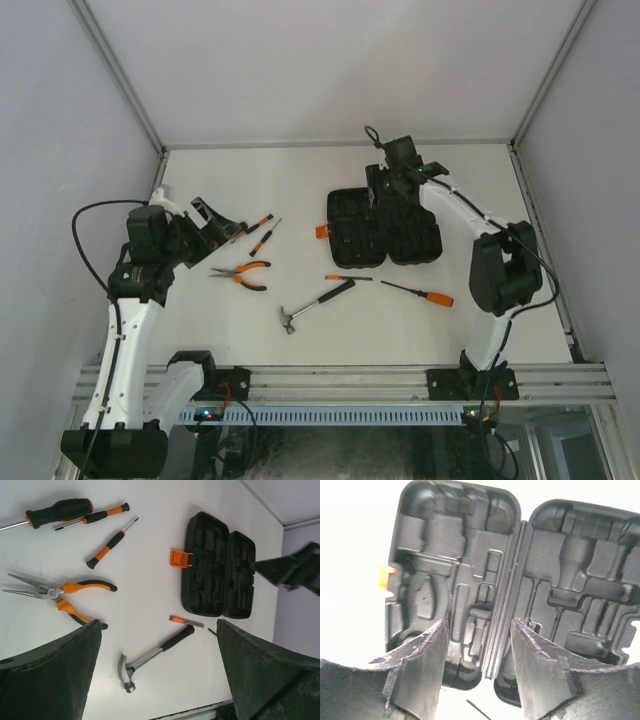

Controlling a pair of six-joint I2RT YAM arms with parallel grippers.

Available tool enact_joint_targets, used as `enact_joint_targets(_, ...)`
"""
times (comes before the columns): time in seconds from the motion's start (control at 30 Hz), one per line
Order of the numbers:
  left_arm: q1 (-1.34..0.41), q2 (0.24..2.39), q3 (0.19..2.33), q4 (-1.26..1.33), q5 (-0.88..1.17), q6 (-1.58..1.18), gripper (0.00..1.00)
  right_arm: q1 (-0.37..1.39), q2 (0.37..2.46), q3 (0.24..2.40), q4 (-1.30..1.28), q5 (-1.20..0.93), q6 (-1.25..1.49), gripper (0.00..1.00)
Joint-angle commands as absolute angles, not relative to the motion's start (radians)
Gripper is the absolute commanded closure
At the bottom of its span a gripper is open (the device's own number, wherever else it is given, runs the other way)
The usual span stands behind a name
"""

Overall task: Sort the tools into containers
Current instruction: Adjust the storage box at the center of the board, then pick up the hammer at the center of the board.

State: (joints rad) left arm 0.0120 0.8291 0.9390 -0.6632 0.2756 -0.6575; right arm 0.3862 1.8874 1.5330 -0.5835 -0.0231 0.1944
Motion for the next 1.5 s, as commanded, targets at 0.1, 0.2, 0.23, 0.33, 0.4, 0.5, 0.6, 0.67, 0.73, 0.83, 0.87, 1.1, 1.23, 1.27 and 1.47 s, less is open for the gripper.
enact_joint_targets(0.1, 0.018, 0.897, 0.955, -0.607, 0.205, -0.598, 0.00, 0.427, 1.605, 1.406, -0.440, -0.079, 0.033, 0.44)
enact_joint_targets(0.2, 0.021, 0.917, 0.954, -0.570, 0.207, -0.612, 0.00, 0.516, 1.517, 1.329, -0.384, 0.005, -0.072, 0.43)
enact_joint_targets(0.23, 0.022, 0.924, 0.953, -0.555, 0.215, -0.615, 0.00, 0.544, 1.499, 1.304, -0.363, 0.028, -0.096, 0.42)
enact_joint_targets(0.33, 0.024, 0.950, 0.962, -0.527, 0.234, -0.624, 0.00, 0.619, 1.464, 1.255, -0.315, 0.060, -0.141, 0.43)
enact_joint_targets(0.4, 0.027, 0.966, 0.971, -0.526, 0.239, -0.624, 0.00, 0.640, 1.456, 1.236, -0.298, 0.002, -0.158, 0.43)
enact_joint_targets(0.5, 0.032, 0.973, 0.978, -0.524, 0.237, -0.619, 0.00, 0.649, 1.457, 1.189, -0.266, -0.145, -0.180, 0.43)
enact_joint_targets(0.6, 0.036, 0.972, 0.977, -0.523, 0.230, -0.614, 0.00, 0.659, 1.477, 1.186, -0.268, -0.223, -0.176, 0.43)
enact_joint_targets(0.67, 0.037, 0.973, 0.977, -0.522, 0.231, -0.613, 0.00, 0.662, 1.491, 1.187, -0.277, -0.289, -0.175, 0.43)
enact_joint_targets(0.73, 0.038, 0.974, 0.975, -0.523, 0.235, -0.613, 0.00, 0.669, 1.510, 1.201, -0.304, -0.334, -0.182, 0.43)
enact_joint_targets(0.83, 0.039, 0.975, 0.967, -0.522, 0.240, -0.610, 0.00, 0.674, 1.557, 1.226, -0.364, -0.421, -0.242, 0.43)
enact_joint_targets(0.87, 0.040, 0.977, 0.965, -0.522, 0.242, -0.609, 0.00, 0.677, 1.569, 1.227, -0.372, -0.430, -0.256, 0.43)
enact_joint_targets(1.1, 0.052, 0.963, 0.944, -0.530, 0.245, -0.601, 0.00, 0.767, 1.621, 1.227, -0.402, -0.366, -0.424, 0.42)
enact_joint_targets(1.23, 0.071, 0.959, 0.931, -0.534, 0.255, -0.602, 0.00, 0.835, 1.686, 1.263, -0.450, -0.318, -0.497, 0.41)
enact_joint_targets(1.27, 0.076, 0.961, 0.927, -0.532, 0.260, -0.601, 0.00, 0.846, 1.701, 1.272, -0.462, -0.306, -0.506, 0.41)
enact_joint_targets(1.47, 0.093, 0.964, 0.902, -0.533, 0.284, -0.601, 0.00, 0.882, 1.754, 1.292, -0.496, -0.284, -0.541, 0.41)
